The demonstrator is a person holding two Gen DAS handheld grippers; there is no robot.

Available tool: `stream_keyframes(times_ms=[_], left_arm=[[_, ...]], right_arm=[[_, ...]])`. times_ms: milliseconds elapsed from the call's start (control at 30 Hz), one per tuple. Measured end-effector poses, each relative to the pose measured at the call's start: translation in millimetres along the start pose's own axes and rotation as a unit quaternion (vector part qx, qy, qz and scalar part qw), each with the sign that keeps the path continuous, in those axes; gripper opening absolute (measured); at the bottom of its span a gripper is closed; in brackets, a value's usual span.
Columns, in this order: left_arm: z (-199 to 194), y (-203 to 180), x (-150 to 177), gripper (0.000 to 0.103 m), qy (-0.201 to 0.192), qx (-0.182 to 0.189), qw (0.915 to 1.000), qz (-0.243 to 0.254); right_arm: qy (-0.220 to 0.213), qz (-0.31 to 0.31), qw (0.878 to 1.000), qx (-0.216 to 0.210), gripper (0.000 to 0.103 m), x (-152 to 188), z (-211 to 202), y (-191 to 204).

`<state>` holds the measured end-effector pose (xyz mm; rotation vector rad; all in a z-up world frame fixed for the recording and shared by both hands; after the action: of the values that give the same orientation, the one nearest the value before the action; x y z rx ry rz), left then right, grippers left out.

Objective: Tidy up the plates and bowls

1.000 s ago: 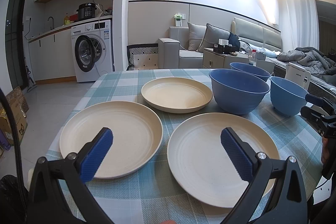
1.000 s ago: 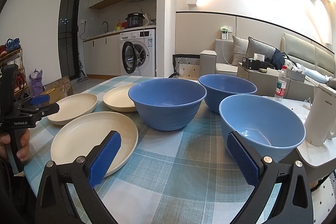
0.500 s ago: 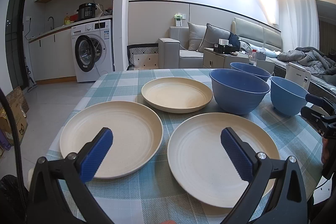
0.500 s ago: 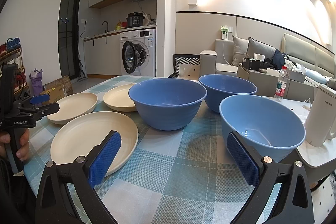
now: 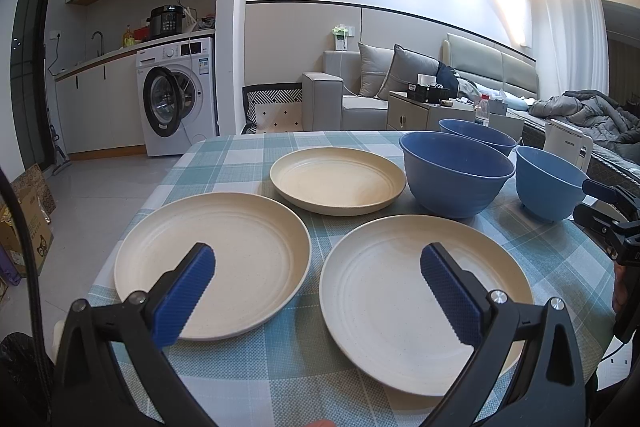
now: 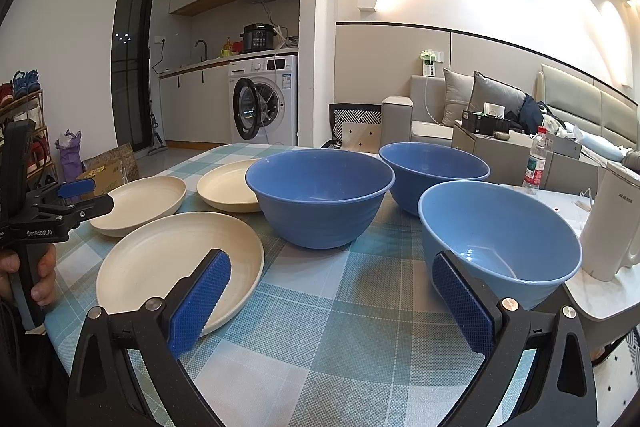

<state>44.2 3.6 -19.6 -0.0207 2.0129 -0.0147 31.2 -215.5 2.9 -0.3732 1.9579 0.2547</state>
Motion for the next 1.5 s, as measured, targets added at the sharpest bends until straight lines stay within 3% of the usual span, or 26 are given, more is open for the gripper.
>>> stream_keyframes(times_ms=[1167, 1500], left_arm=[[-2.2, 6.1, -0.8, 0.103, -0.001, -0.005, 0.9999, -0.009], [2.8, 13.5, 1.3, 0.103, 0.008, -0.005, 0.9994, -0.033]], right_arm=[[0.001, -0.004, 1.0, 0.002, 0.103, -1.2, -1.7, 0.3], [0.024, -0.007, 1.0, -0.002, 0.103, 0.2, 9.4, -0.3]])
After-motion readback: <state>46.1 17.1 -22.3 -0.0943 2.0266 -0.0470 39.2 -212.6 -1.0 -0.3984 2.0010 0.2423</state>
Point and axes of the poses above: each gripper's, at about its wrist camera, not at the fingertips, and z roughly the way its jaws point, y to its left, x to its underside, the point moved 5 cm from there along z, roughly the way its jaws point, and after that the axes turned 2 degrees about z, right-handed, at the moved point
